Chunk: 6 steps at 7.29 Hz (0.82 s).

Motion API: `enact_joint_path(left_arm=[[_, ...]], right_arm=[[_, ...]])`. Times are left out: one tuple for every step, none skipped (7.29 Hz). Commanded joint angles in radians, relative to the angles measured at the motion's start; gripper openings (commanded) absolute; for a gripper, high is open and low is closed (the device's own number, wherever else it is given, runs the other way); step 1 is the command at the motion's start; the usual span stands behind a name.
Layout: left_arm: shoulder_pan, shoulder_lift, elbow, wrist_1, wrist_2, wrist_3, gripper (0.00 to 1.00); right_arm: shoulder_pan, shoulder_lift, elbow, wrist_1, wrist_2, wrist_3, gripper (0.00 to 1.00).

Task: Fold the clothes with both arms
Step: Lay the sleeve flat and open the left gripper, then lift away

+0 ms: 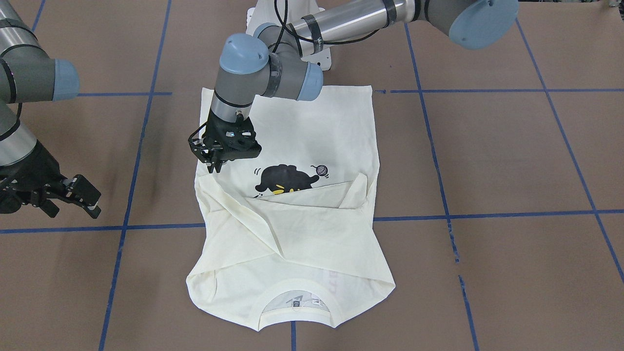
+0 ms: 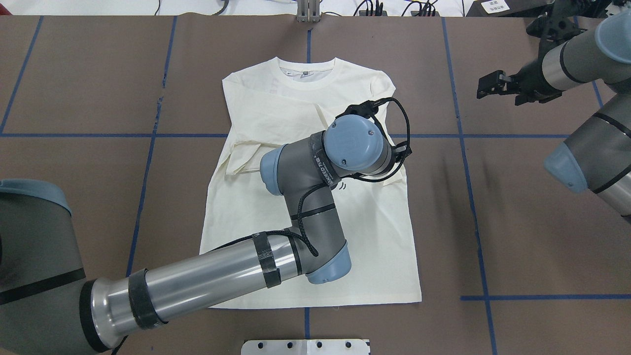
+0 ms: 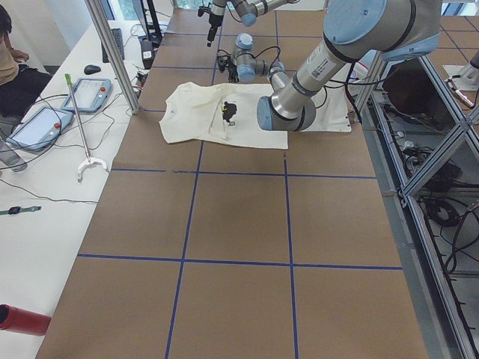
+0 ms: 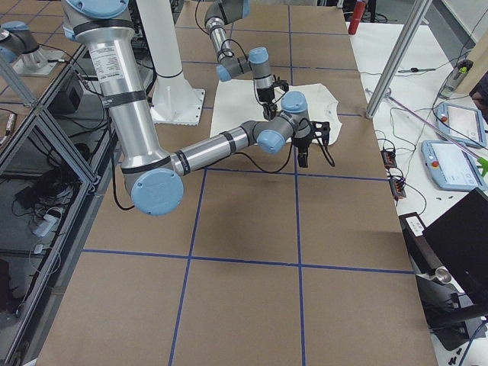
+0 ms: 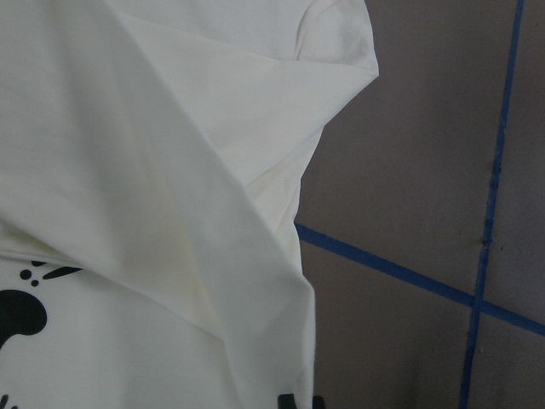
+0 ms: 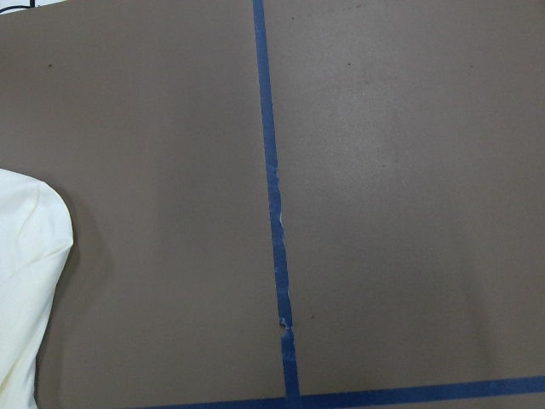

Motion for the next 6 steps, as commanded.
enact_joint_path(left_arm=[[0.016, 0.052, -0.073, 0.001, 0.037, 0.004, 0.64], [0.011, 0.107, -0.185, 0.013, 0.031, 0.083, 0.64], [-0.025, 0.185, -0.324, 0.064, -0.03, 0.135, 0.64], [-0.071, 0.28, -0.447, 0.095, -0.067, 0.201, 0.65], [-0.116, 0.357, -0.521, 0.102, -0.072, 0.294, 0.64], [-0.159, 0.423, -0.564, 0.109, -0.111, 0.371, 0.64]], right_arm=[[0.0, 0.027, -0.021, 0.0, -0.001, 0.011, 1.0], [0.0, 0.035, -0.018, 0.001, 0.0, 0.017, 1.0], [-0.024, 0.039, 0.0, 0.004, -0.001, 0.088, 1.0], [-0.097, 0.038, 0.051, 0.017, -0.029, 0.235, 1.0], [-0.203, 0.017, 0.144, 0.024, -0.132, 0.379, 1.0], [-0.31, -0.012, 0.214, 0.02, -0.23, 0.485, 1.0]])
